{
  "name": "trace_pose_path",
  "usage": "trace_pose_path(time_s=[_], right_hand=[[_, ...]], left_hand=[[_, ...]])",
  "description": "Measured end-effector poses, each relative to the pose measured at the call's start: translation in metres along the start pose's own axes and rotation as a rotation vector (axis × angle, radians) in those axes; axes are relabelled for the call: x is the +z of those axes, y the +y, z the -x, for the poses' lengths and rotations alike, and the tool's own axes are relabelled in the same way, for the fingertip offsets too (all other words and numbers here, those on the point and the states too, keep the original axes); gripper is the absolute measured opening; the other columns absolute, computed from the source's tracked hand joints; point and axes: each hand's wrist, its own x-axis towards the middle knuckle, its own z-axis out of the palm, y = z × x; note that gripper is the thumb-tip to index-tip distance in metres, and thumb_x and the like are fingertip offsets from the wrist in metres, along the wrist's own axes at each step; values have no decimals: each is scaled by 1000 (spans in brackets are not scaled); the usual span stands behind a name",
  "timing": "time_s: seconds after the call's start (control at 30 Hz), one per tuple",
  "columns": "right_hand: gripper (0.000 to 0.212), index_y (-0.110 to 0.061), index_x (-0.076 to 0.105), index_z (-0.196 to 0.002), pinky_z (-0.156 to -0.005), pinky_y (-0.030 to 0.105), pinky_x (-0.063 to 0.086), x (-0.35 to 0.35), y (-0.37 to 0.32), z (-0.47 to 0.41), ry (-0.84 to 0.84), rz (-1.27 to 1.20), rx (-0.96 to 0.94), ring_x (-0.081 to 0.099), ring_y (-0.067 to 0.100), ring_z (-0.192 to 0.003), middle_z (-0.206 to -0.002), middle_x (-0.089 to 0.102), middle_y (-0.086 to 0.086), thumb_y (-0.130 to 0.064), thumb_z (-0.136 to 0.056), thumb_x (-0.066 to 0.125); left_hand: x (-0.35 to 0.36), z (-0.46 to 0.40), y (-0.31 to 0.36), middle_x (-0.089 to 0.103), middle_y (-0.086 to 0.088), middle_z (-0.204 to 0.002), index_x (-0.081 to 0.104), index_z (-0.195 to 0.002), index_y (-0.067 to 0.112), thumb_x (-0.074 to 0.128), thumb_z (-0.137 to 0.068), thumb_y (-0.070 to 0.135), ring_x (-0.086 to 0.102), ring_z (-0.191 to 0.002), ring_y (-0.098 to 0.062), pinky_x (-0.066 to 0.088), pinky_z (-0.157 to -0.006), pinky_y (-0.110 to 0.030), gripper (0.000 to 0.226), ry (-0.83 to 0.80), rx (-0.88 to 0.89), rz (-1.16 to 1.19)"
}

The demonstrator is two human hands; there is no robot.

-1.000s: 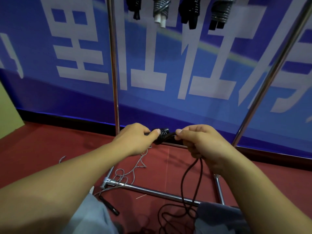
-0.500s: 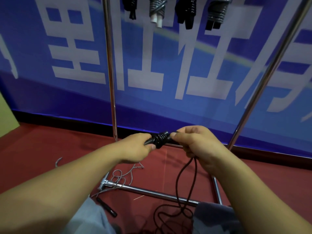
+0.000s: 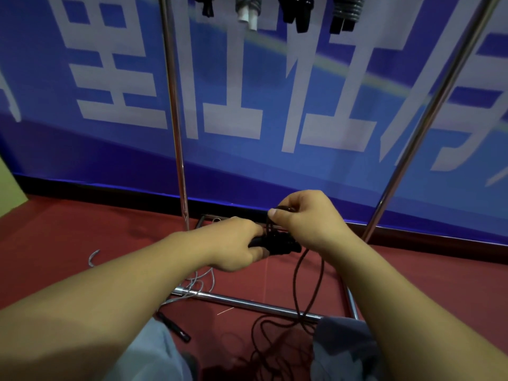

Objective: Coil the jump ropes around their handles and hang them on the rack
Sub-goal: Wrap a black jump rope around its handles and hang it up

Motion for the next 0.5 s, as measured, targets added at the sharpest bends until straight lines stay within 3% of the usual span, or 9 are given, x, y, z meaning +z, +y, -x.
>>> trace_pose_path(time_s=[0.13, 0.23, 0.33, 0.5], right_hand=[[25, -18, 68, -67, -49, 22, 36, -3, 5, -7, 89, 153, -14, 53, 7, -53, -58, 60, -5, -33, -85, 76], [27, -18, 68, -66, -54, 27, 44, -5, 9, -12, 123, 173, -9, 58, 13, -60, -61, 63, -4, -36, -83, 77], [27, -18, 69, -68, -64, 34, 52, -5, 13, -17, 146, 206, -16, 63, 18, -67, -64, 65, -4, -39, -83, 77], [20, -27, 69, -72, -63, 26, 48, -6, 20, -17, 88, 173, -94, 63, 7, -70, -70, 67, -11, -41, -86, 76]], left_hand=[[-3, 5, -1, 62, 3, -80, 60, -95, 23, 58, -97, 41, 59, -72, -17, 47, -65, -31, 18, -12, 44, -15], [-6, 10, -5, 60, 5, -79, 61, -99, 23, 58, -98, 39, 55, -67, -11, 41, -61, -27, 16, -24, 62, 37], [-8, 13, -6, 65, 2, -85, 62, -101, 26, 59, -98, 39, 59, -72, -14, 49, -68, -31, 14, -15, 102, 66], [-8, 19, -10, 67, 6, -93, 62, -107, 30, 58, -97, 42, 63, -83, -12, 53, -79, -38, 16, -25, 115, 54]])
